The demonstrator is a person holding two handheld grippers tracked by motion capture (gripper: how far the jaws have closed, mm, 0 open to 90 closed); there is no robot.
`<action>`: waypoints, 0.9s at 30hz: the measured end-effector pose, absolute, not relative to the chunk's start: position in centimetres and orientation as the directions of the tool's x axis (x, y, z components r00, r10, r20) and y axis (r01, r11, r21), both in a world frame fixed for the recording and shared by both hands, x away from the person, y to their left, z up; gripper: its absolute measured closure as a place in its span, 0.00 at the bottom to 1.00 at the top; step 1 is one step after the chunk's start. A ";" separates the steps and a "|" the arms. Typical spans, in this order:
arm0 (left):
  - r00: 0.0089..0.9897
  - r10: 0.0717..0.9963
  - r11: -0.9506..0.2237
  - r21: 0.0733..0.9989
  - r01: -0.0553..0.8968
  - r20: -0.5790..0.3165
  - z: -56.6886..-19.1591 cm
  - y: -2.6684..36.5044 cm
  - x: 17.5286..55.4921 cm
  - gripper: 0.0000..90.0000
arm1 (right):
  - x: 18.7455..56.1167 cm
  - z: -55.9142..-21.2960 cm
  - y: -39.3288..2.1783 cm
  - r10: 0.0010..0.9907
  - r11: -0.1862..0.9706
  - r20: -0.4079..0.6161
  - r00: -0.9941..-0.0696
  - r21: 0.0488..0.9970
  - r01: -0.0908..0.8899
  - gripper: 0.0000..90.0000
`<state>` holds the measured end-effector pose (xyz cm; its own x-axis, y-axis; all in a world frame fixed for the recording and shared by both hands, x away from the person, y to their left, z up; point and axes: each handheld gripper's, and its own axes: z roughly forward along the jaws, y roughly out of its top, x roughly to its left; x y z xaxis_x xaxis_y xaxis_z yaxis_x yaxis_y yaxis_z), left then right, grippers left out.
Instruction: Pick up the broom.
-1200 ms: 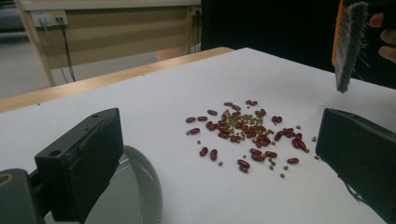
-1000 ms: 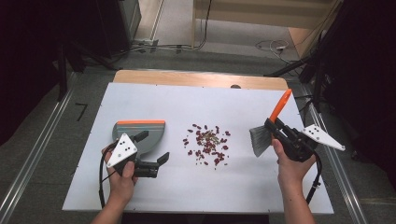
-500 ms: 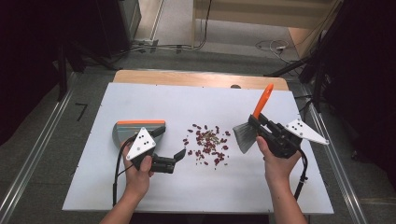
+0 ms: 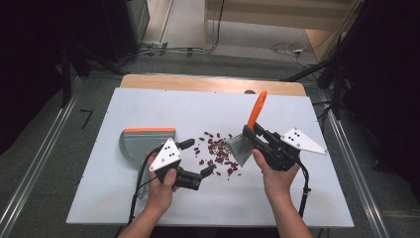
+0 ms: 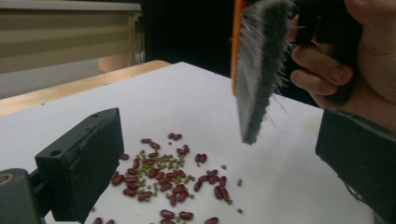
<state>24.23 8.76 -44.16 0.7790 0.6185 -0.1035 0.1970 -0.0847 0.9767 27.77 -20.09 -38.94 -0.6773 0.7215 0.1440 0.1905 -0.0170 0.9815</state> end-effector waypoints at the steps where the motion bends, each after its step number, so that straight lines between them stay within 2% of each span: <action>1: 0.784 0.613 -0.091 0.976 0.196 -0.101 -44.2 8.5 24.1 0.01 | 27.7 -38.9 -19.8 0.719 -0.017 0.143 -0.680 0.982 0.189 0.76; 5: 0.794 0.594 -0.083 0.972 0.221 -0.130 -44.2 7.5 23.9 0.03 | 27.3 -39.0 -18.9 0.705 -0.011 0.141 -0.695 0.982 0.189 0.76; 11: 0.772 0.616 -0.060 0.968 0.242 -0.155 -44.0 7.1 23.7 0.07 | 26.8 -39.2 -17.7 0.687 0.000 0.137 -0.714 0.982 0.189 0.76; 17: 0.764 0.626 -0.070 0.965 0.254 -0.156 -44.1 6.3 23.5 0.07 | 26.4 -39.2 -16.8 0.683 0.000 0.133 -0.719 0.983 0.182 0.76; 27: 0.741 0.650 -0.073 0.956 0.285 -0.171 -44.4 5.2 23.3 0.22 | 25.6 -39.2 -15.3 0.668 -0.004 0.135 -0.732 0.984 0.178 0.76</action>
<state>23.35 5.16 -44.37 0.7407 0.6498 -0.1709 0.2848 -0.0732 0.9558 25.63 -15.33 -39.21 -0.7320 0.6678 0.1351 0.1777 -0.0043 0.9841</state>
